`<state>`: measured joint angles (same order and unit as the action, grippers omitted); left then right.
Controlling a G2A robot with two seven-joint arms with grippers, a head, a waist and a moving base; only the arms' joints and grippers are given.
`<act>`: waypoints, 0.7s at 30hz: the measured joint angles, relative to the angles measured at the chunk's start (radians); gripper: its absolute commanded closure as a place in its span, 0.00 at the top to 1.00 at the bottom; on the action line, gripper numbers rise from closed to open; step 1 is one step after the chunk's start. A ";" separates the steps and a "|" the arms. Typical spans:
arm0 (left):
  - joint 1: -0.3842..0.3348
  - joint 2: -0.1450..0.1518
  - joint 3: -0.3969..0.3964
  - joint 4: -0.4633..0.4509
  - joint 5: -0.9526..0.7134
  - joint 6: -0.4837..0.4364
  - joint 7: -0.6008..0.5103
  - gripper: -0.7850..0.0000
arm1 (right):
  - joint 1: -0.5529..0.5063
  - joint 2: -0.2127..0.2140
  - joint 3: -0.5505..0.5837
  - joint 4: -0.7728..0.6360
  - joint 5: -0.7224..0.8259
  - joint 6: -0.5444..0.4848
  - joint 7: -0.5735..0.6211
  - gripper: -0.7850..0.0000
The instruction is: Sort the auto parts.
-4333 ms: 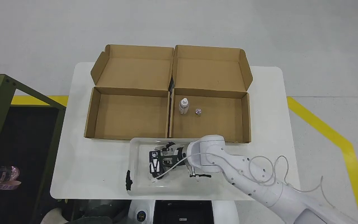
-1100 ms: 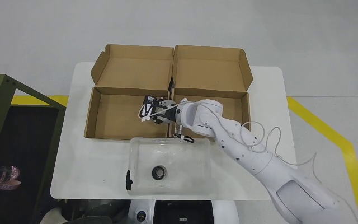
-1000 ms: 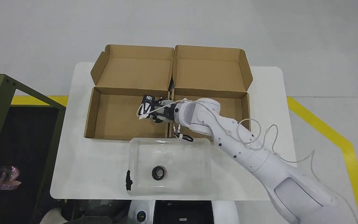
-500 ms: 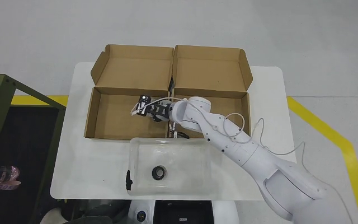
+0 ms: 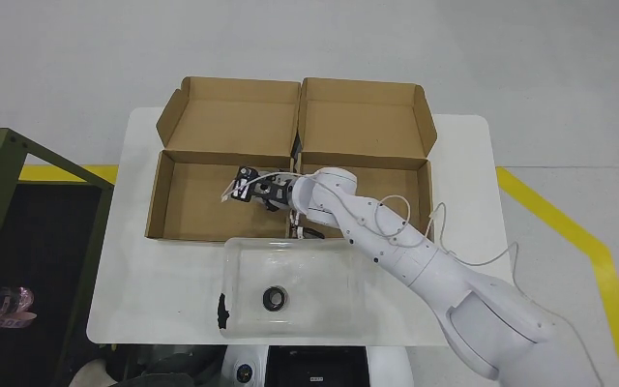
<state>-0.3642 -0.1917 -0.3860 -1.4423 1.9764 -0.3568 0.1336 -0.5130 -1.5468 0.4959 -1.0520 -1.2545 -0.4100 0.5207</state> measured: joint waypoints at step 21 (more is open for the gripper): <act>0.000 0.000 0.000 0.000 0.000 0.000 0.000 1.00 | -0.165 0.074 0.178 -0.373 -0.067 -0.134 0.020 0.51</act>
<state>-0.3642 -0.1917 -0.3860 -1.4423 1.9764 -0.3568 0.1336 -0.6784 -1.4725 0.6736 -1.4250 -1.3218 -0.5441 0.5403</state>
